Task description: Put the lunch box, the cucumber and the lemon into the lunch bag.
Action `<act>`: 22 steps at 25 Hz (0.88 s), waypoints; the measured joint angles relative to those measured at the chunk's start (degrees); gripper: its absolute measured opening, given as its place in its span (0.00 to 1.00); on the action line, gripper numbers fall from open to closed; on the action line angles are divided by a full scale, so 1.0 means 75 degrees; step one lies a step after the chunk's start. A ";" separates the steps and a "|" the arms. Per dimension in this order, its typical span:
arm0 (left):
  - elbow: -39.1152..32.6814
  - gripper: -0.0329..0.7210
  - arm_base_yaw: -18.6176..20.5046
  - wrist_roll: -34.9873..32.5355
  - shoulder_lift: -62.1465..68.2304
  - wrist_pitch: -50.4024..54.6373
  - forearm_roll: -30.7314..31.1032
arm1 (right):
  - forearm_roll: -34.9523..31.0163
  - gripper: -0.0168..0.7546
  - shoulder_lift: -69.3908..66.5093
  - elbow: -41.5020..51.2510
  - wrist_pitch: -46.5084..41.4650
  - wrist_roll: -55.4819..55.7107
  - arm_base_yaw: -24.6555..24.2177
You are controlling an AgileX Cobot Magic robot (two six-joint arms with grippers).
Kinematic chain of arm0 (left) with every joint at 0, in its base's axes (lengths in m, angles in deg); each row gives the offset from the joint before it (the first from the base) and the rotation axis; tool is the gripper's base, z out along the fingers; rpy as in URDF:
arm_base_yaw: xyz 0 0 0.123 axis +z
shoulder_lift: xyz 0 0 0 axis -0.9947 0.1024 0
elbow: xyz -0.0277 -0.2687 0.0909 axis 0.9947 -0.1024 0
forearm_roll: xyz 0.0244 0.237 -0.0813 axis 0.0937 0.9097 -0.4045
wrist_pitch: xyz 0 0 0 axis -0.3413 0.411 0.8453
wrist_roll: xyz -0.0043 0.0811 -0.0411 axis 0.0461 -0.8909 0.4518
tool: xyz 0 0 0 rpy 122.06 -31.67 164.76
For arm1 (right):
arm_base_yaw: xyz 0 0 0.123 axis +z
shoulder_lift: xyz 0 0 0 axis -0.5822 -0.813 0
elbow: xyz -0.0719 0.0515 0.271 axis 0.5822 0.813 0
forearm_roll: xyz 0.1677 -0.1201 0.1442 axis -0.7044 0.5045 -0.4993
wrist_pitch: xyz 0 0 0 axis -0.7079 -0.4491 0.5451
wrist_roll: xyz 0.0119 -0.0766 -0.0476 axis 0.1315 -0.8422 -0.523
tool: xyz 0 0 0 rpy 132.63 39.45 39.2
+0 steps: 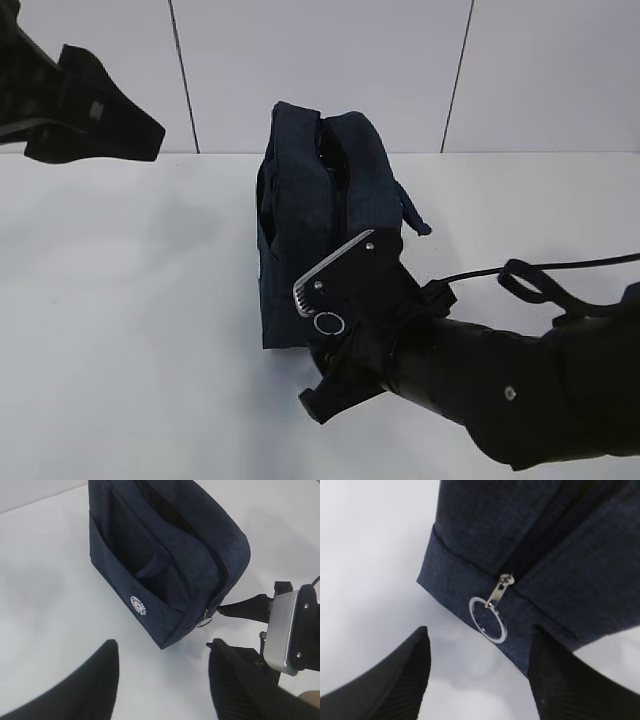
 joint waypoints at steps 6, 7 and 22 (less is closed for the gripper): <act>0.0000 0.58 0.0000 0.0000 0.0000 0.0000 0.0005 | 0.0047 0.65 -0.0304 -0.0234 0.0014 0.0176 0.0000; 0.0000 0.58 0.0000 0.0000 0.0000 0.0000 0.0017 | 0.0047 0.65 -0.0355 -0.0244 0.0014 0.0216 0.0000; 0.0000 0.58 0.0000 0.0000 0.0000 -0.0003 0.0017 | 0.0246 0.64 -0.0661 -0.0494 -0.0091 0.0463 0.0000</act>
